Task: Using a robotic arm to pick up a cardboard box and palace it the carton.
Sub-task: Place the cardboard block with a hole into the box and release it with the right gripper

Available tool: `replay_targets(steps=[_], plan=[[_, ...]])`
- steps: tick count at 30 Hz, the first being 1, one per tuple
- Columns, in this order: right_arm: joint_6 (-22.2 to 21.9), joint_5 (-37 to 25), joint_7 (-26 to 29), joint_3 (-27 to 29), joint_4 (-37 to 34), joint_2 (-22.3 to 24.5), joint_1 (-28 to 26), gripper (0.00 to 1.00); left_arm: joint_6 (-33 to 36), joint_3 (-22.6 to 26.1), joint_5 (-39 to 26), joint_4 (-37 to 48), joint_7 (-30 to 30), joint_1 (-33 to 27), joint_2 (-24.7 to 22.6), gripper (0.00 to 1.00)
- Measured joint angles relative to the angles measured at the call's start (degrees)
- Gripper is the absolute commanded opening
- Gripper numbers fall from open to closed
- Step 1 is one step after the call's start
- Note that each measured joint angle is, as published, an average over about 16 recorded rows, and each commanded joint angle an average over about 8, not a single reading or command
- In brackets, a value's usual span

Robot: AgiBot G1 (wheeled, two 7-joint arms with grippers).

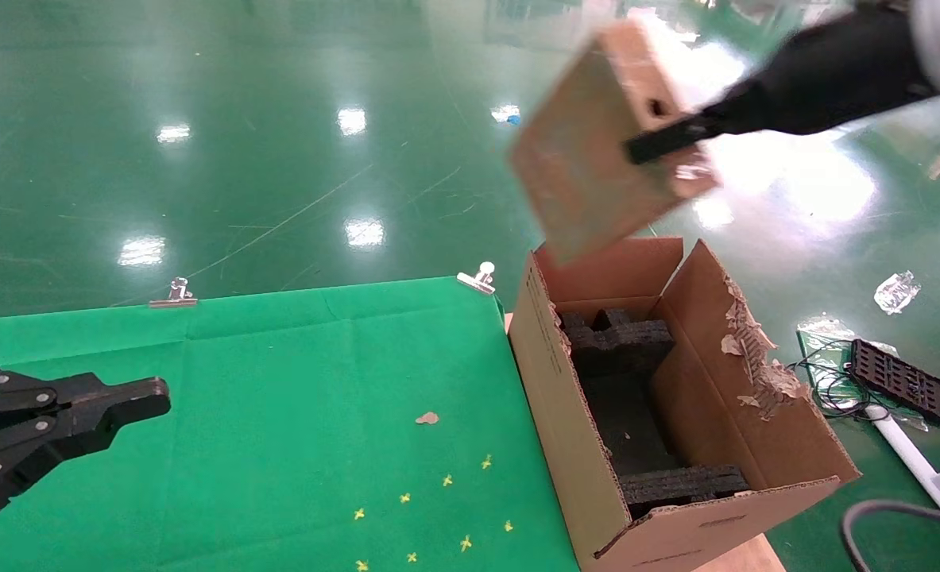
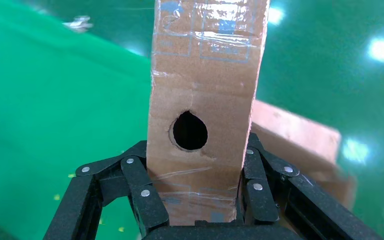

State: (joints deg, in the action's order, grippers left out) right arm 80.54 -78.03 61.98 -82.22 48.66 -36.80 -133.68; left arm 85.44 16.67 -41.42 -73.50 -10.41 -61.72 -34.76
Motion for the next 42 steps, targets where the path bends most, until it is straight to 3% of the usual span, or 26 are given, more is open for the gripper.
replay_targets(steps=[6,7,14,15,28,42], plan=[[1.52,-2.88,-1.14,-1.5,-6.69,2.54,0.07,0.0,-0.01,0.02,0.01,0.0,0.01,0.0,0.01,0.0],[1.71,-3.27,-1.3,-1.8,-7.69,2.83,0.36,0.0,-0.01,0.02,0.02,0.0,0.01,-0.01,0.01,0.04],[2.34,-5.58,-2.75,-4.03,-14.0,3.37,3.54,0.0,-0.02,0.05,0.03,0.0,0.02,-0.01,0.02,0.91],[2.35,-5.8,-3.03,-4.31,-14.83,3.26,4.1,0.0,-0.02,0.05,0.04,0.0,0.03,-0.01,0.02,1.0],[0.1,-6.73,-6.17,-6.49,-24.53,-0.13,11.93,0.0,-0.04,0.1,0.07,0.0,0.05,-0.02,0.04,1.0],[-7.62,-4.79,-8.31,-6.35,-33.02,-4.75,22.88,0.0,-0.06,0.14,0.1,0.0,0.07,-0.03,0.06,1.0]])
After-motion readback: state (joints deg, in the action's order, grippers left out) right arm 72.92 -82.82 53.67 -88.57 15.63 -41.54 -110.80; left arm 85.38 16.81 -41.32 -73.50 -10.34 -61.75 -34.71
